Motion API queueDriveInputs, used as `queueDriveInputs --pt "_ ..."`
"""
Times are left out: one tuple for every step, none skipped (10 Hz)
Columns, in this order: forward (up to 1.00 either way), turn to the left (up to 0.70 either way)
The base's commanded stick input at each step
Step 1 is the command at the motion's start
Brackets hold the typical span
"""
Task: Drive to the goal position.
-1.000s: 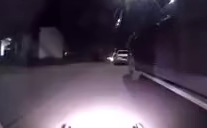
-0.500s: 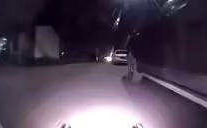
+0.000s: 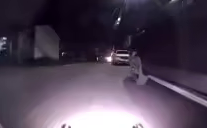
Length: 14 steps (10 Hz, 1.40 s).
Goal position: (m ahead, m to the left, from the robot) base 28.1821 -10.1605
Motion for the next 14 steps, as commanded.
queueDriveInputs --pt "0.60 0.00" --pt "0.60 0.00" --pt "0.60 0.00" --pt "0.60 0.00" --pt "0.60 0.00" --pt "0.60 0.00" --pt "0.60 0.00" --pt "0.60 0.00" --pt "0.60 -0.10" --pt "0.60 -0.15" --pt "0.60 -0.15" --pt "0.60 -0.15" --pt "0.60 -0.15" --pt "0.60 -0.15"
